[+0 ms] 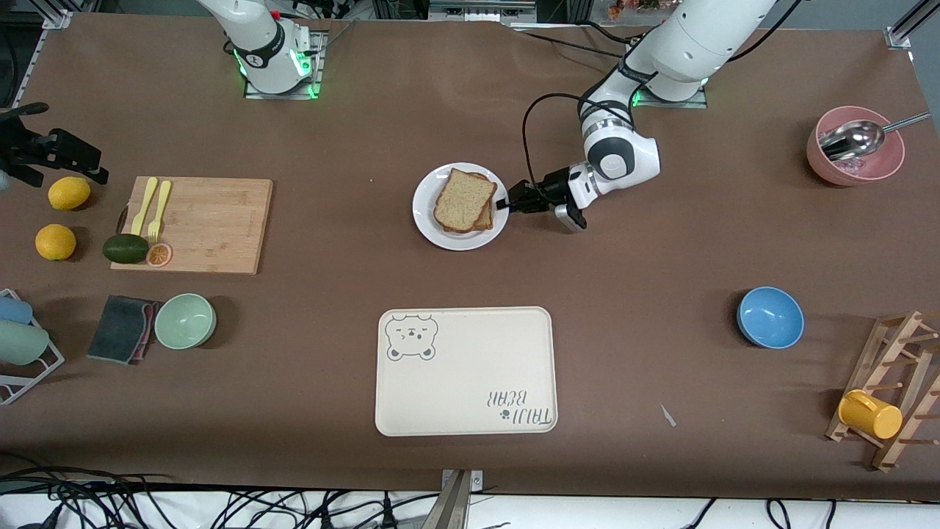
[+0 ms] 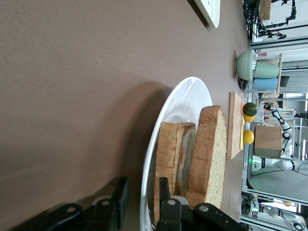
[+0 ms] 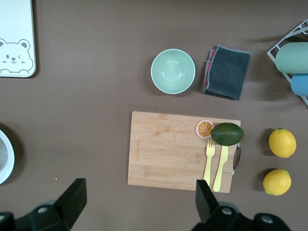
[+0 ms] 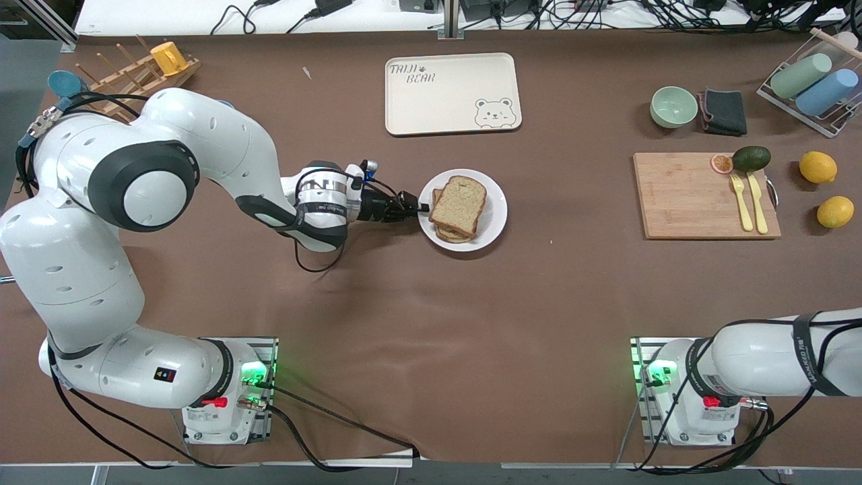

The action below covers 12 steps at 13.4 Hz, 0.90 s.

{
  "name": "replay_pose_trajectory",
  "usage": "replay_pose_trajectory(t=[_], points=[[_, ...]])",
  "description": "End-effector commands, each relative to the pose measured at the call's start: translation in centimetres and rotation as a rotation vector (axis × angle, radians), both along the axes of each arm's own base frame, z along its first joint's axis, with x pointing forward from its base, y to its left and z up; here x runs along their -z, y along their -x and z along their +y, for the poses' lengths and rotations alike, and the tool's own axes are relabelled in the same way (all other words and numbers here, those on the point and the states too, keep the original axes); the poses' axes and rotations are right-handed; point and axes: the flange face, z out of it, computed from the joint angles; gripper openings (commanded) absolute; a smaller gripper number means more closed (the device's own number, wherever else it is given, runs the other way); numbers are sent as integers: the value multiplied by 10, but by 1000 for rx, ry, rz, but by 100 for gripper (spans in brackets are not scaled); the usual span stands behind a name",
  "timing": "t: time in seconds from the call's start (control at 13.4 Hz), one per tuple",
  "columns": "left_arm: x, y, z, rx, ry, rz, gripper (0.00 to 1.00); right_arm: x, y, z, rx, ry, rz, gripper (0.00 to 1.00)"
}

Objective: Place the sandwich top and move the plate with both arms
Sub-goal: 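Grasp the plate rim with the left gripper, then slide the plate with the left gripper onto the bear tray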

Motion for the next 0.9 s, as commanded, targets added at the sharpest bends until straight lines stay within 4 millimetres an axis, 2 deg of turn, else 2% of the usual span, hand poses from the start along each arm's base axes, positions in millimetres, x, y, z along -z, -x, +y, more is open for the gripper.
replay_pose_trajectory(t=[0.0,0.52,0.82], points=[[-1,3,-14,-22,1,-18,26,-2,1,0,8,-10,0,100],[0,4,-14,-20,-2,-22,0,-2,0,3,4,-9,-4,100],[0,2,-13,-22,-1,-24,0,-2,1,2,5,-13,0,100]])
